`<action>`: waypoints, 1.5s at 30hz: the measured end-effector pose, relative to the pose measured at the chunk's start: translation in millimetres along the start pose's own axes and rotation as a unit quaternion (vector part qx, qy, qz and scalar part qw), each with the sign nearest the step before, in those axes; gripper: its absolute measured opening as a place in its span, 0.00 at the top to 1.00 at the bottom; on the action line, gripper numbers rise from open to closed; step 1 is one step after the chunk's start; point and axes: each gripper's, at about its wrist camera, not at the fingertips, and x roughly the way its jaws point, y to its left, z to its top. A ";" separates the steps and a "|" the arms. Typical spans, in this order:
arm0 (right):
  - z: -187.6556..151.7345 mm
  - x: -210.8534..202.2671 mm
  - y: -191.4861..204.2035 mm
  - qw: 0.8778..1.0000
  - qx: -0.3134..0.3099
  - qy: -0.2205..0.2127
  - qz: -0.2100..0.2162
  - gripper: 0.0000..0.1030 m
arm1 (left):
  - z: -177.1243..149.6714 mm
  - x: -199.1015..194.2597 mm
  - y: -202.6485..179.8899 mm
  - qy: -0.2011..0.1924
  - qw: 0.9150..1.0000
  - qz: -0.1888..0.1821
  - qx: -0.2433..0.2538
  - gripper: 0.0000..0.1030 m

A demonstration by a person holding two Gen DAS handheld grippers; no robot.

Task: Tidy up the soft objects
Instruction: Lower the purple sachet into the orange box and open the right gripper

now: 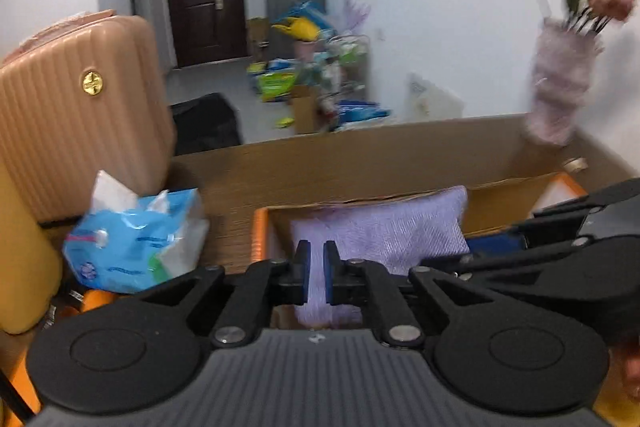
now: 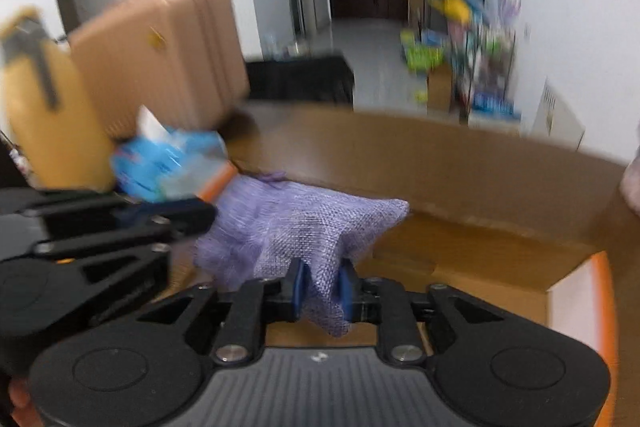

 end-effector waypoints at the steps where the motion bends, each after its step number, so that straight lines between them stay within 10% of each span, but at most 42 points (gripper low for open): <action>1: -0.2 14.8 -1.7 1.000 0.004 0.015 -0.001 0.68 | -2.1 4.6 4.2 0.000 1.000 -0.009 -0.011 0.93; 6: -9.3 30.6 0.9 0.999 -0.006 0.029 0.017 0.47 | -0.4 7.7 26.5 0.000 0.999 -0.005 -0.052 0.64; 9: -7.0 6.8 -4.3 1.000 0.001 0.007 0.007 0.44 | 5.0 -9.2 30.3 -0.008 0.999 -0.001 -0.042 0.64; 16: -20.0 -118.1 -42.6 0.996 -0.002 -0.069 -0.054 0.21 | 22.1 -107.3 49.2 -0.055 0.998 0.023 -0.013 0.35; 28: -110.5 -289.5 -61.6 0.977 0.037 -0.179 -0.107 0.13 | 1.3 -248.9 25.7 -0.104 0.994 0.027 -0.001 0.24; 45: -374.3 -358.4 64.6 0.947 -0.005 -0.310 -0.088 0.00 | -251.3 -400.4 -9.1 -0.213 0.977 -0.013 -0.021 0.00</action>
